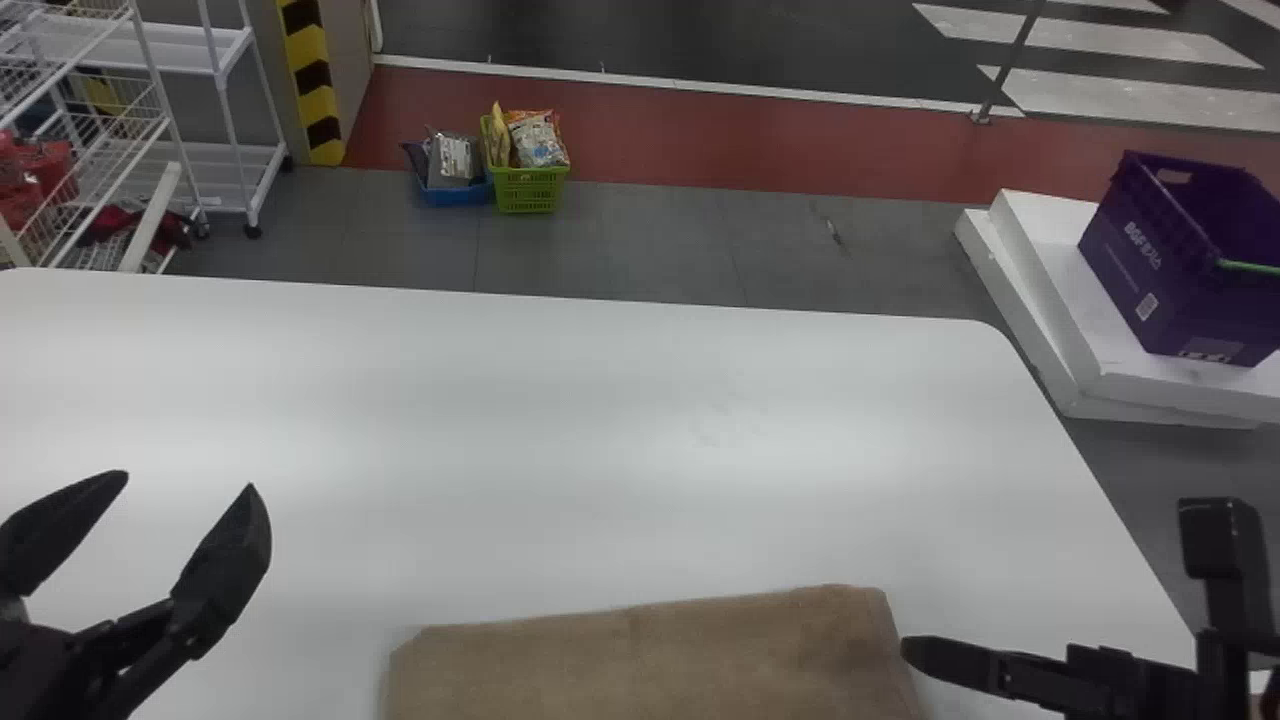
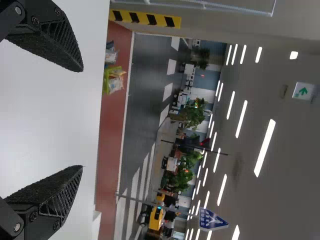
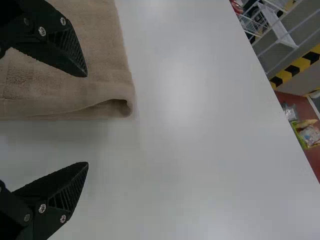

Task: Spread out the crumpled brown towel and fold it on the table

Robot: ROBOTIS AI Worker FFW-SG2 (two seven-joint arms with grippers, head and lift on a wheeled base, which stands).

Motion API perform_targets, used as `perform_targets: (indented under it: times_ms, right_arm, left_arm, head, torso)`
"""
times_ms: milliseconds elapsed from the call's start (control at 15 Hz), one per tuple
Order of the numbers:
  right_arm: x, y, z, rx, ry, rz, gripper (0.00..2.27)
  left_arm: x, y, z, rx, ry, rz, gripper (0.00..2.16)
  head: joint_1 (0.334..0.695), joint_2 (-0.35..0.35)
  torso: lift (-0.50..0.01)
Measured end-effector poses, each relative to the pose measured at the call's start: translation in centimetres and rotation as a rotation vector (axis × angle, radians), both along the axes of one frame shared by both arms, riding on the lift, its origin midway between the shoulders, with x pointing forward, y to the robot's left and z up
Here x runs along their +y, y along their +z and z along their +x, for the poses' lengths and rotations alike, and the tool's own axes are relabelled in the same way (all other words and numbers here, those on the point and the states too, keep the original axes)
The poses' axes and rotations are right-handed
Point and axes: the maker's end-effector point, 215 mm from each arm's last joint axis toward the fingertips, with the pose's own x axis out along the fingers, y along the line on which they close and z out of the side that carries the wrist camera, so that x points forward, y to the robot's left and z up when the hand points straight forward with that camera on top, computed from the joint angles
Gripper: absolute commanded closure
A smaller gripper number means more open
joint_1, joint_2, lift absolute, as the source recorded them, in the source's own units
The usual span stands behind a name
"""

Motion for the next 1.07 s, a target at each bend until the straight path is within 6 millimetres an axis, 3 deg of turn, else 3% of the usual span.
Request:
perform_targets:
  times_ms: [667, 1067]
  right_arm:
    - [3.0, -1.4, 0.0, 0.028, 0.041, 0.042, 0.26]
    - [2.8, -1.9, -0.3, 0.043, 0.041, 0.013, 0.29]
  left_arm:
    - [0.6, 0.7, 0.1, -0.033, 0.015, 0.008, 0.14]
    - [0.9, 0.6, 0.0, -0.032, 0.022, 0.011, 0.14]
  head:
    - [0.695, -0.090]
    - [0.695, -0.087]
  torso:
    - [-0.127]
    - [-0.127]
